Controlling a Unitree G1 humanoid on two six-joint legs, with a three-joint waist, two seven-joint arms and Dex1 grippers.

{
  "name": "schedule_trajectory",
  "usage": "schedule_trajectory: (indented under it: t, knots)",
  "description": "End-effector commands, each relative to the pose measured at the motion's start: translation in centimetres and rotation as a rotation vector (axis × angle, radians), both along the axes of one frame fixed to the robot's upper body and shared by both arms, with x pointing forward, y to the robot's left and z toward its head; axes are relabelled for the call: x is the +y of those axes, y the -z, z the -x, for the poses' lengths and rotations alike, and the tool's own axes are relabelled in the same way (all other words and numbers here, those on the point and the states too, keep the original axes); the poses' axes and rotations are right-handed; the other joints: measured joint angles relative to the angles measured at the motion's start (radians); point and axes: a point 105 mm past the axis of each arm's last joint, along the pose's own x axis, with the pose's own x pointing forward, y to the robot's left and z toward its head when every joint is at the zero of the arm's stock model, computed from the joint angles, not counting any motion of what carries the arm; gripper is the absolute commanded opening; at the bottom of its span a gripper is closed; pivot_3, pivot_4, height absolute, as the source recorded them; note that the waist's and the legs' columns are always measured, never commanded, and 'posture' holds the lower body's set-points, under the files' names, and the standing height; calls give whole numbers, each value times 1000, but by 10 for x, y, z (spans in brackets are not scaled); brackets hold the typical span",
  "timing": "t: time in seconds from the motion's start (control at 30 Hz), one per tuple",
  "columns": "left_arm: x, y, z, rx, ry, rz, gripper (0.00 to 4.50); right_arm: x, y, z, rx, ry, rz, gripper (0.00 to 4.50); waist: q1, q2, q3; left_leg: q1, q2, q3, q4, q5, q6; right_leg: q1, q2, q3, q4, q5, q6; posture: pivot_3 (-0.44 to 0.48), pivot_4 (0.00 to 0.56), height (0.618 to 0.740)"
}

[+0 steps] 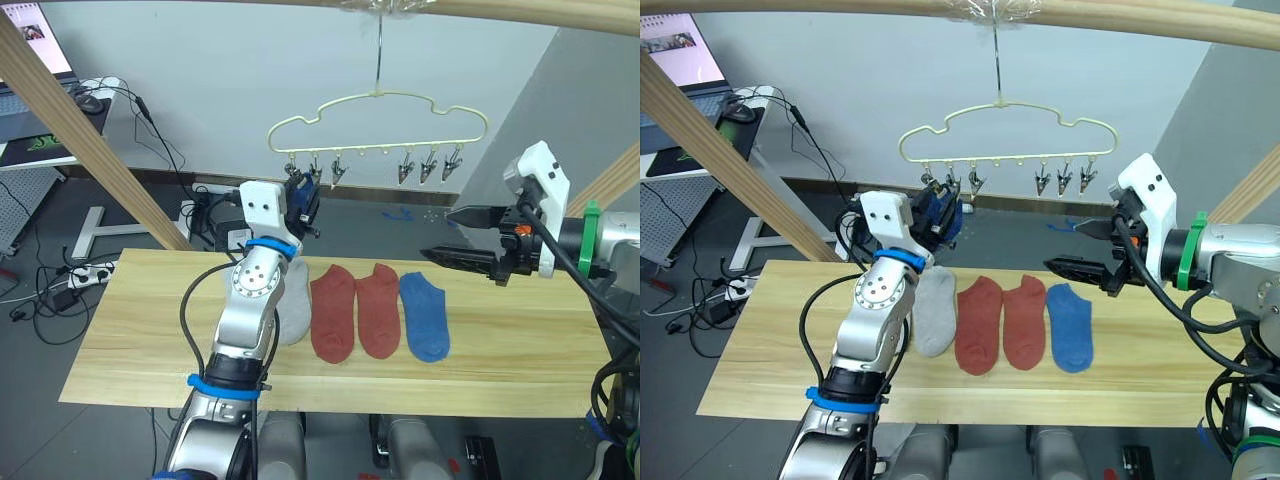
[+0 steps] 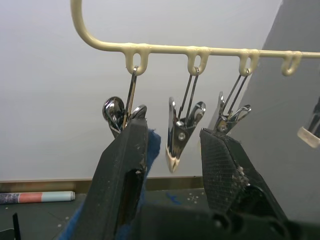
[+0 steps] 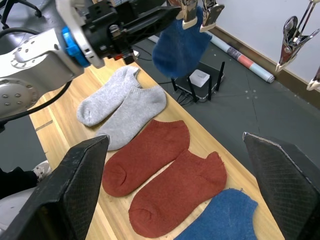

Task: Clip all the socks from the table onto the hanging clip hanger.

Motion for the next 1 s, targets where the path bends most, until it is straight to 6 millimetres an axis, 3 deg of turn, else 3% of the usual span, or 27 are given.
schedule_trajectory:
  t: [0.03,0.47,1.0]
  knots:
    - [-5,-13,-3,-47,1,22,1898,-1,-6,5,-41,8,-3,4500,-3,0,0,0,0,0,0,0,0,0,0,0,0,0,0,-11,232,740]
    - [-16,-22,-17,-54,11,65,1898,-5,-1,9,-26,39,-5,4500,-28,0,0,0,0,0,0,0,0,0,0,0,0,0,0,-44,246,740]
    - [-13,-29,-22,-70,-4,80,1898,-8,0,9,-21,57,-6,4500,-45,0,0,0,0,0,0,0,0,0,0,0,0,0,0,-47,252,740]
